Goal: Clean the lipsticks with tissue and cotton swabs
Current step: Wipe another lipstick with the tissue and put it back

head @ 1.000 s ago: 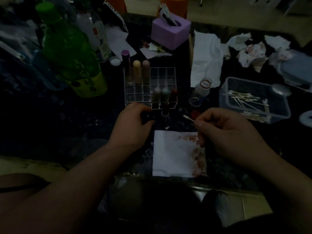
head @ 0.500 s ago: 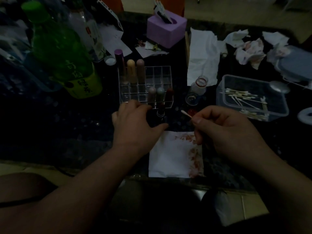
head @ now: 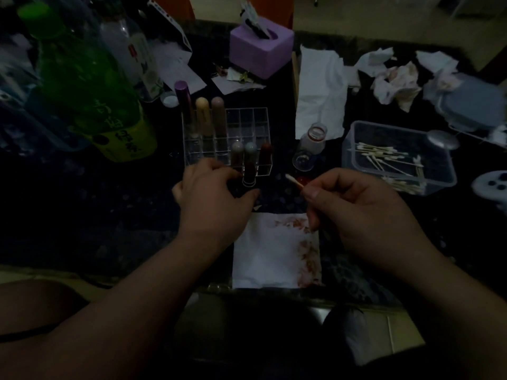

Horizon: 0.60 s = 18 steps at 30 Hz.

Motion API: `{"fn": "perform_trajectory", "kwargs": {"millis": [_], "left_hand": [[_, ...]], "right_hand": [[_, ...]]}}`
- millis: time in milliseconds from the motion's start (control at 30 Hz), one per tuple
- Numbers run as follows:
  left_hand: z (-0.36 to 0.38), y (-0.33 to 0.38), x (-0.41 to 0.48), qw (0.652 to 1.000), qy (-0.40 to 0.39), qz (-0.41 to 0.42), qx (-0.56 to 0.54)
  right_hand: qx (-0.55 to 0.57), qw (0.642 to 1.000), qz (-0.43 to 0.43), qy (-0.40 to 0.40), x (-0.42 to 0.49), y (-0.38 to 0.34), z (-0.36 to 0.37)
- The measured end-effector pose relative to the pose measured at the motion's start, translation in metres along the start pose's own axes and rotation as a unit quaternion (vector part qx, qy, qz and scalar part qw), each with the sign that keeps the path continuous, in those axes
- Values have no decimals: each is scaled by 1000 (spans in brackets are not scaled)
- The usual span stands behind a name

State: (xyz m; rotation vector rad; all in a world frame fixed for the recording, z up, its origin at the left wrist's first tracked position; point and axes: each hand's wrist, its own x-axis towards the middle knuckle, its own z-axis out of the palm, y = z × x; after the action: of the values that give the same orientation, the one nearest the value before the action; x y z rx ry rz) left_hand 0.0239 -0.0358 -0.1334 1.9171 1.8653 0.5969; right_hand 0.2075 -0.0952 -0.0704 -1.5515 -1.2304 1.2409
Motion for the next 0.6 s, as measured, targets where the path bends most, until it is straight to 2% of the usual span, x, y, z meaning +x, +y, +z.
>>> {"fn": "perform_trajectory", "kwargs": {"millis": [100, 167, 200, 233, 300, 333, 400, 500, 600], "left_hand": [[-28, 14, -5, 990, 11, -5, -139], [-47, 22, -10, 974, -23, -40, -223], [-53, 24, -13, 954, -57, -63, -287], [-58, 26, -16, 920, -96, -88, -369], [-60, 29, -25, 831, -164, -145, -511], [-59, 29, -29, 795, -191, -164, -552], [-57, 30, -36, 746, -241, -173, -597], [-60, 32, -41, 701, -281, -152, -637], [-64, 30, -43, 688, -277, -152, -653]], "right_hand": [[10, 999, -27, 25, -3, -4, -3], [35, 997, -50, 45, -5, -7, -4], [53, 996, -60, 50, -6, -10, -3], [73, 994, -70, 51, -9, -13, -2], [109, 990, -86, 41, -13, -19, 1], [118, 988, -93, 39, -16, -23, 3], [135, 985, -102, 30, -20, -29, 7], [142, 983, -118, 8, -25, -32, 12], [123, 982, -138, 21, -26, -32, 12]]}}
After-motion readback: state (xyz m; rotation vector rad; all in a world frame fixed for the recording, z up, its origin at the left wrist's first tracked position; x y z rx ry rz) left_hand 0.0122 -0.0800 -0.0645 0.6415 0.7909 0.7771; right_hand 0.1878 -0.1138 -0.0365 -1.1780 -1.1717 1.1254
